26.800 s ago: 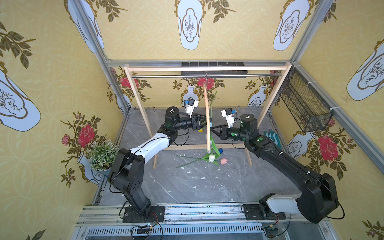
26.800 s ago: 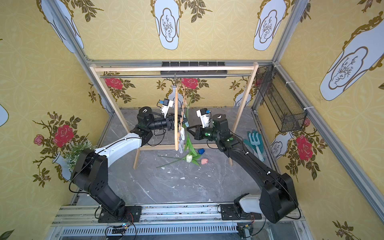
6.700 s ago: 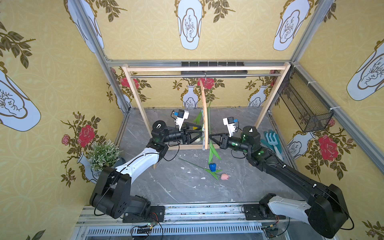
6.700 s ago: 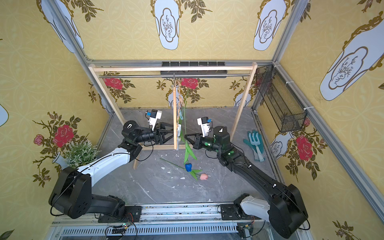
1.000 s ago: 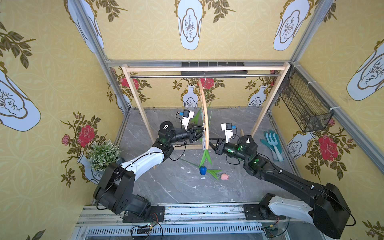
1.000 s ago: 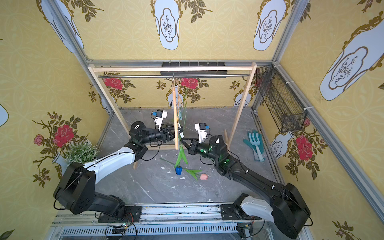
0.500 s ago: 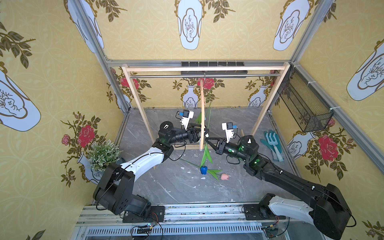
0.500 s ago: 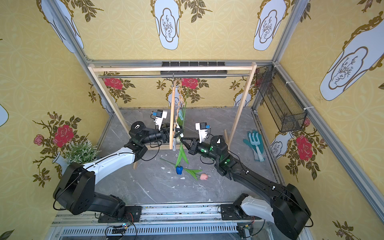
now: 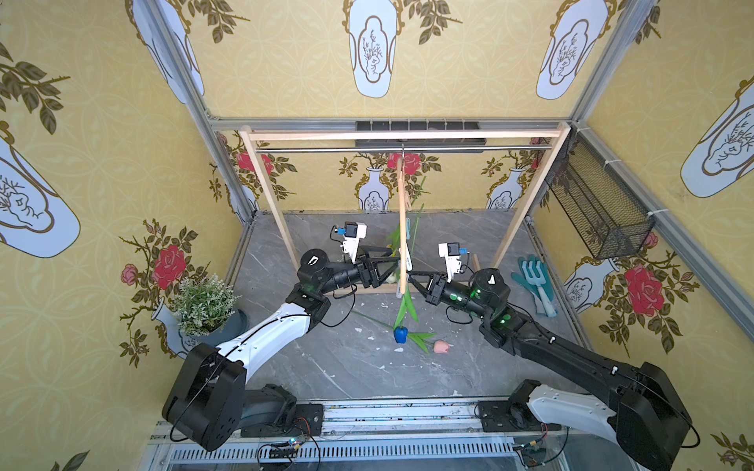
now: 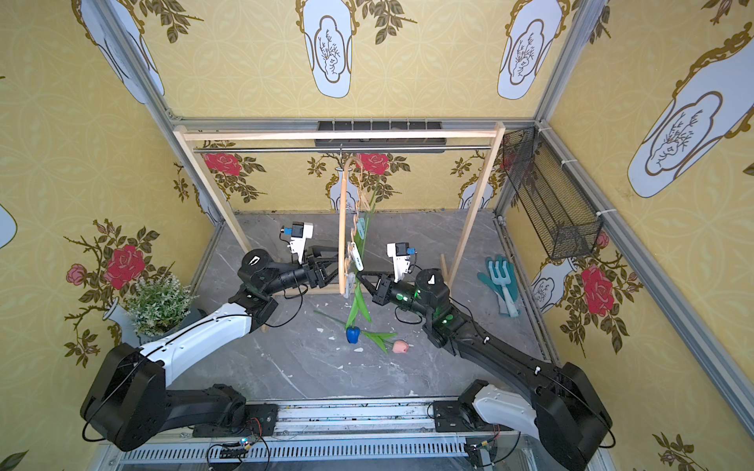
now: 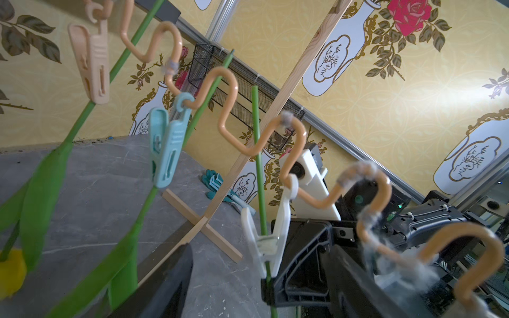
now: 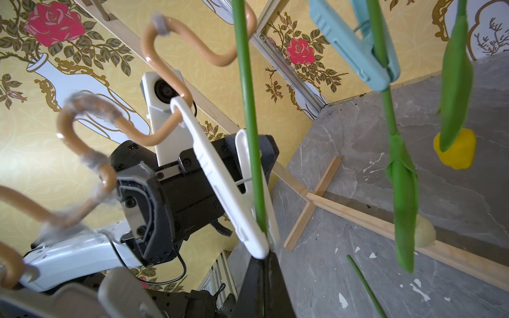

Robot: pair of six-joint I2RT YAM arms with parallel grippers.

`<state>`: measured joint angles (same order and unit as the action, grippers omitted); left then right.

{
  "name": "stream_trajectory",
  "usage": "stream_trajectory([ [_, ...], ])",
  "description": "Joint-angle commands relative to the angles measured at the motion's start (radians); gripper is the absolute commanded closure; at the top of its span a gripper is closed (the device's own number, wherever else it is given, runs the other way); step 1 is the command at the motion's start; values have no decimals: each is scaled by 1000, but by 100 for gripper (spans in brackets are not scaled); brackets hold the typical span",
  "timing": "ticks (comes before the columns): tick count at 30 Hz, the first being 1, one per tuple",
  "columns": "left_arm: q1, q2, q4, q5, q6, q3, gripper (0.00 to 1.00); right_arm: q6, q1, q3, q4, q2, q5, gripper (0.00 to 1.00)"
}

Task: Dry the flowers on a clothes hanger
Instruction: Clamp the flower onto the hanger.

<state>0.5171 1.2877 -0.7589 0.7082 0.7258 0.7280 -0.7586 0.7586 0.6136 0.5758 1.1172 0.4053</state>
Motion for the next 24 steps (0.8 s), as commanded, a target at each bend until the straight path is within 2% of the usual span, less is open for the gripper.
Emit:
stream_trajectory([
  [1,-4,-51,89,-64,-64,-36,20,-16,-3,-12,60,-5,0,98],
  [4,-4,-130,172,-121,-97,-79,20,-23,-8,-25,60,-7,-4,89],
  [9,-5,-258,326,-202,-147,-118,19,-24,-25,-54,20,-33,-30,68],
  [12,-3,-320,411,-254,-171,-122,20,-17,-48,-60,-65,-63,-56,63],
  [16,-3,-397,540,-389,-177,-122,20,0,-76,-69,-205,-129,-121,59],
  [22,-2,-477,719,-586,-107,-115,19,33,-111,-71,-444,-256,-325,46],
  [23,-2,-483,753,-599,-90,-105,19,41,-113,-68,-482,-270,-366,30],
  [24,-3,-490,790,-606,-81,-93,19,48,-115,-64,-509,-279,-392,29],
])
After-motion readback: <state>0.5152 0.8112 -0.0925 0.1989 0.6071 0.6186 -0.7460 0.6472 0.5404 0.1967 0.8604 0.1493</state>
